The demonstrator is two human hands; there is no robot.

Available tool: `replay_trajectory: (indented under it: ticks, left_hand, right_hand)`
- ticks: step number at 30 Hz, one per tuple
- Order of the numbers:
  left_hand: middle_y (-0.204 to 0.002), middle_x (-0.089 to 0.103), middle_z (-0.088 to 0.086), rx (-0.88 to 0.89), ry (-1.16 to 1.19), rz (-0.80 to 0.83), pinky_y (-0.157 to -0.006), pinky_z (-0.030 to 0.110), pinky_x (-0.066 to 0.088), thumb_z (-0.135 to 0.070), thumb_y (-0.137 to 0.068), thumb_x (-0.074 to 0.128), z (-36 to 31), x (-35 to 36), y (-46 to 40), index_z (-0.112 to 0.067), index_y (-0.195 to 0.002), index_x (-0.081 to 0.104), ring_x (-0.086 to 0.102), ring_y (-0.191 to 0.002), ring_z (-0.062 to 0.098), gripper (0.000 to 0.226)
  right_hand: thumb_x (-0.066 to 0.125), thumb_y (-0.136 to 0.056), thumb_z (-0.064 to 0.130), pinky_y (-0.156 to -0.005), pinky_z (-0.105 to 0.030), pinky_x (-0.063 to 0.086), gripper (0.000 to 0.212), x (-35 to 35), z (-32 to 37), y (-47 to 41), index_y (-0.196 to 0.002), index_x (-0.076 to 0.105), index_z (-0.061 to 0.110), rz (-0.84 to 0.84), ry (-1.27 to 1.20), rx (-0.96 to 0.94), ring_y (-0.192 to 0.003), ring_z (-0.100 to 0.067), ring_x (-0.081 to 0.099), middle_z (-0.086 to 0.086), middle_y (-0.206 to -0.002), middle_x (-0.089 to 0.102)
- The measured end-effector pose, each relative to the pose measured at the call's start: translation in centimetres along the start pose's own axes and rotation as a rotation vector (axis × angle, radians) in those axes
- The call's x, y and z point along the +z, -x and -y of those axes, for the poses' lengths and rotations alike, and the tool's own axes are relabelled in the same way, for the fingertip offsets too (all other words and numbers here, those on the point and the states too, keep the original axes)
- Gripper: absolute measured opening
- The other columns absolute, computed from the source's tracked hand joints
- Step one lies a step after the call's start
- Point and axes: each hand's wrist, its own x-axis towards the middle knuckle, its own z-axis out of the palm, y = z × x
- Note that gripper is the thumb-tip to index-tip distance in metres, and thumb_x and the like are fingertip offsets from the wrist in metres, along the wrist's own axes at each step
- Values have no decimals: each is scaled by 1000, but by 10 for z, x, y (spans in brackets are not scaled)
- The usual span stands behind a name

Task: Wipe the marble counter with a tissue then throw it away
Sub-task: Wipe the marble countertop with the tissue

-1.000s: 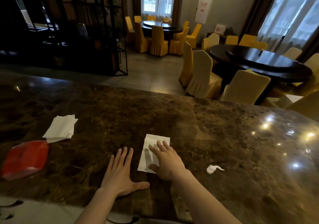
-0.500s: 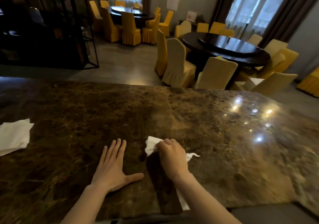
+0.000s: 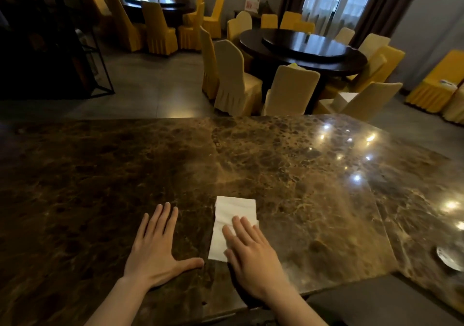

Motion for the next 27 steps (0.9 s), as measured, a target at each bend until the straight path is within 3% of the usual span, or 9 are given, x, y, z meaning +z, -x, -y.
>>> replay_trajectory:
  ticks: [5,9,12,14,17,20,22,24,27]
  left_hand:
    - [-168,-30,-6,-5,-9,41,-126,42,-23,-118,-47,28,1,-3,1,-26,-158,-23,-35,-152,11,152]
    - [-167,-34,-4,-10,-31,71,-128,45,-20,-118,-46,27,-1,-5,0,-25,-156,-27,-38,-150,11,154]
    - [-167,-34,-4,-16,-35,92,-129,47,-18,-118,-46,28,-2,-8,0,-24,-157,-27,-37,-151,12,155]
    - [-166,-37,-5,-21,-41,113,-129,47,-18,-118,-45,27,-3,-10,0,-25,-155,-30,-39,-150,12,155]
    - [-165,-39,-5,-32,-38,135,-129,46,-19,-119,-45,27,-5,-13,0,-25,-155,-31,-40,-149,12,156]
    - [-163,-42,-6,-41,-42,168,-128,45,-20,-119,-43,25,-7,-15,0,-26,-153,-34,-41,-149,12,155]
    - [-162,-43,-7,-45,-41,175,-128,45,-20,-119,-43,24,-7,-17,0,-26,-152,-35,-41,-149,12,156]
    - [-162,-43,-6,-45,-53,189,-128,44,-21,-119,-43,23,-7,-19,0,-26,-153,-35,-41,-149,12,155]
    - [-163,-42,-6,-50,-66,192,-128,44,-21,-119,-42,22,-9,-19,0,-26,-153,-35,-41,-149,13,156]
  right_hand:
    - [25,-106,40,-123,-47,9,53,-23,-51,-19,-156,18,22,-15,47,346,-152,-30,3,-11,-166,11]
    - [32,-105,35,-123,-44,1,53,3,-4,-17,-155,24,20,-35,-57,139,-152,-32,6,-13,-165,17]
    - [29,-105,41,-123,-43,11,50,7,-13,-4,-153,27,28,-31,-29,-34,-153,-23,9,-4,-165,20]
    - [30,-106,40,-123,-40,18,50,-9,-53,-3,-154,28,27,-77,19,105,-152,-23,14,-3,-165,21]
    - [29,-107,30,-123,-40,11,52,-30,-91,-9,-156,21,17,-119,36,403,-152,-27,8,-11,-166,14]
    - [44,-101,14,-123,-38,17,54,-23,-54,-14,-153,30,13,-132,-10,311,-151,-28,16,-13,-163,25]
    - [62,-92,9,-112,-37,40,46,-17,-21,-7,-137,57,17,-137,-106,113,-140,-26,41,-5,-149,51]
    - [71,-84,14,-81,-31,53,25,-21,-9,0,-106,71,26,-138,-206,-26,-111,-19,58,10,-116,65]
    - [71,-82,10,-67,-22,48,18,-41,-32,-9,-88,74,26,-212,-497,198,-83,-8,63,13,-87,69]
